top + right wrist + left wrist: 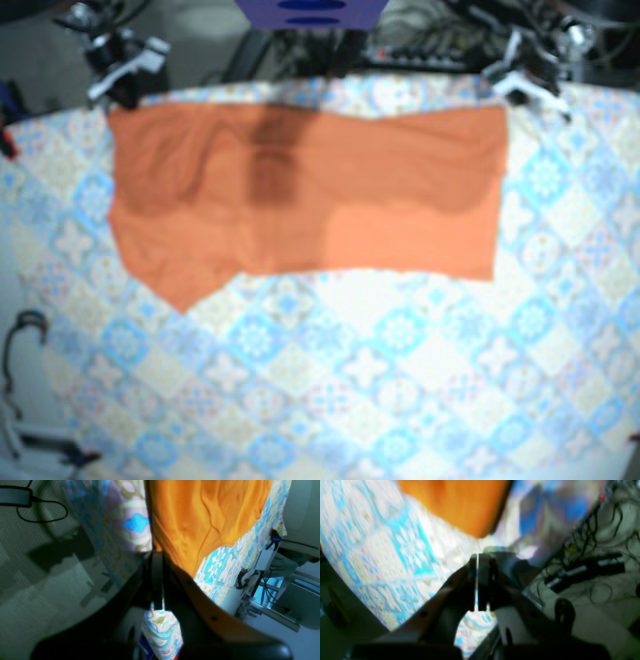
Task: Fold the T-shirt properly
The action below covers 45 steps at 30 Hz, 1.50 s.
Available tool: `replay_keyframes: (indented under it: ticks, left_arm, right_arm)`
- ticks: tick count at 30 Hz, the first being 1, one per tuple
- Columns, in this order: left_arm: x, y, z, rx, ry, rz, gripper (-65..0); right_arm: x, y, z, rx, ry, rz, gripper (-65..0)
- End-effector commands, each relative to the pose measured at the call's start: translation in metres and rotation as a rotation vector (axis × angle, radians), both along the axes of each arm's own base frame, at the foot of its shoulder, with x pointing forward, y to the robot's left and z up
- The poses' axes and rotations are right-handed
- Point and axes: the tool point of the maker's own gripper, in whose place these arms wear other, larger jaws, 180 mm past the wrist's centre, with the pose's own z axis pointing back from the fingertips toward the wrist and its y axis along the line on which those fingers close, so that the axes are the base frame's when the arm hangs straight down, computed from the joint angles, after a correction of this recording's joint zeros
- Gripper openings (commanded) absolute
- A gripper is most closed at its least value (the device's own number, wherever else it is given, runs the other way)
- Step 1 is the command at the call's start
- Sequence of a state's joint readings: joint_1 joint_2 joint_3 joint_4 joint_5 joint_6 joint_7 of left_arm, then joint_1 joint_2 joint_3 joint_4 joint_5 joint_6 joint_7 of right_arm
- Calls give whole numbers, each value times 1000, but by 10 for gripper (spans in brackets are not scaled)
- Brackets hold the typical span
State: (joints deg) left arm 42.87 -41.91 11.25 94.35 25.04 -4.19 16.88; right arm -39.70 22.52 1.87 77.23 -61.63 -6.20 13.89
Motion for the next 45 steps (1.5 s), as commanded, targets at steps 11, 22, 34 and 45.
replay_keyframes:
  ticks: [11,22,34,45]
  left_arm:
    - [-1,-10,10,-27,-24,-29,-650]
    - [-5,-17,11,-62,-29,-51,-520]
    - [13,-20,17,-68,-72,-55,-438]
    - [30,-20,21,1,-118,-134,-433]
  right_arm:
    - [3,-4,6,-8,-21,6,-647]
    - [2,-3,5,-6,-20,6,-646]
    - [2,-3,5,-6,-20,6,-646]
    - [9,-2,6,-4,-32,6,-646]
